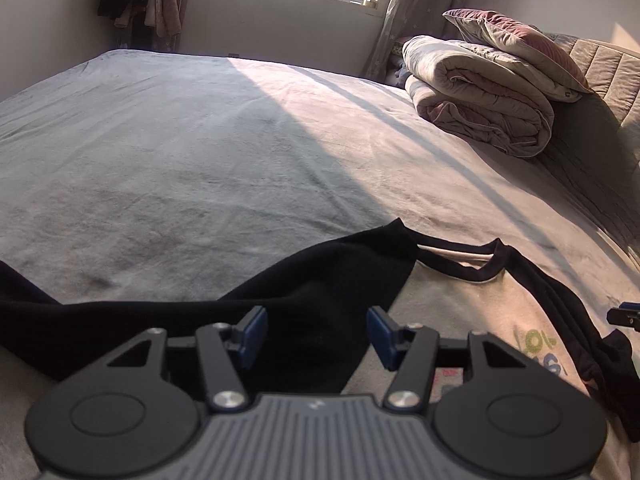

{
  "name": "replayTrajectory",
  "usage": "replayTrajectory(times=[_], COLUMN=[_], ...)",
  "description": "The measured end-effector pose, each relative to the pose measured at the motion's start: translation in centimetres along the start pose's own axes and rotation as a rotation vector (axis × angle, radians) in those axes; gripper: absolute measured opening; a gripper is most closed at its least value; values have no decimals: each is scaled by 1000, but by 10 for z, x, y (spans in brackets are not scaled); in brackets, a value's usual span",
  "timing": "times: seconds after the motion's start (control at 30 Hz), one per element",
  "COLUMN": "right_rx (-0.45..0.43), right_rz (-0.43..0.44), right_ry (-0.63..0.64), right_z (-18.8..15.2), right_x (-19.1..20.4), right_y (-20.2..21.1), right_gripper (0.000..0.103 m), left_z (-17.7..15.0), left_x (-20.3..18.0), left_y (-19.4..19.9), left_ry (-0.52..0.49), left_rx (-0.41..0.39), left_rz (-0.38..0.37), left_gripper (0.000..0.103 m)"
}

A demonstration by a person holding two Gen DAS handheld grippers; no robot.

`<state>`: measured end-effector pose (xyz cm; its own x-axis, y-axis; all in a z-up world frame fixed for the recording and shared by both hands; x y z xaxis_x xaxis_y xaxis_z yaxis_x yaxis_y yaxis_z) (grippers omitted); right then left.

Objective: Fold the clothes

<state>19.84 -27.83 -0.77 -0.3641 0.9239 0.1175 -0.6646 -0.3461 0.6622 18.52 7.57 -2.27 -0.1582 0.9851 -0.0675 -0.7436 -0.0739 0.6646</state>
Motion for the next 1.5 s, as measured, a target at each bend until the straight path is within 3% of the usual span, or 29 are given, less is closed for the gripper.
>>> replayTrajectory(times=[0.2, 0.4, 0.53, 0.67, 0.8, 0.87, 0.9, 0.93, 1.0, 1.03, 1.5], right_rx=[18, 41, 34, 31, 84, 111, 121, 124, 120, 117, 28], right_rz=[9, 0, 41, 146, 152, 118, 101, 87, 64, 45, -405], right_ry=[-14, -18, -121, -220, -195, -149, -128, -113, -92, -77, 101], right_z=[-25, -50, -65, -77, -92, -98, -100, -101, -98, -94, 0], right_x=[1, 0, -8, -8, -3, -1, -1, -1, -1, -2, -48], right_y=[32, 54, 59, 62, 59, 55, 54, 52, 51, 51, 42], right_gripper=[50, 50, 54, 61, 62, 61, 55, 48, 20, 13, 10], left_z=[-45, -82, -92, -101, -106, -109, -109, -109, -109, -109, -109], left_x=[-21, -33, -40, -46, -56, -60, -61, -62, -62, -61, -60], left_y=[32, 47, 42, 39, 41, 41, 41, 41, 41, 41, 42], left_ry=[5, -9, -3, -8, -76, -102, -108, -112, -112, -112, -93], left_rx=[25, -10, -4, -36, -67, -78, -80, -82, -83, -83, -76], left_rz=[-91, -120, -142, -145, -131, -123, -120, -117, -114, -114, -125], left_gripper=[57, 60, 61, 69, 79, 80, 80, 80, 80, 80, 81])
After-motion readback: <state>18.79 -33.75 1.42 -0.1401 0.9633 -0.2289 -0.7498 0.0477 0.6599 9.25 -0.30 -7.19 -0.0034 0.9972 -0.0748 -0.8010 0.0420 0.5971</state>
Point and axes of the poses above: each gripper's, at about its wrist camera, not at the fingertips, and y roughly against the way its jaws point, x to its left, z to its top, the point moved 5 cm from there along -y, roughly the way its jaws point, and after that the axes turned 12 degrees about z, right-handed, at the moved point
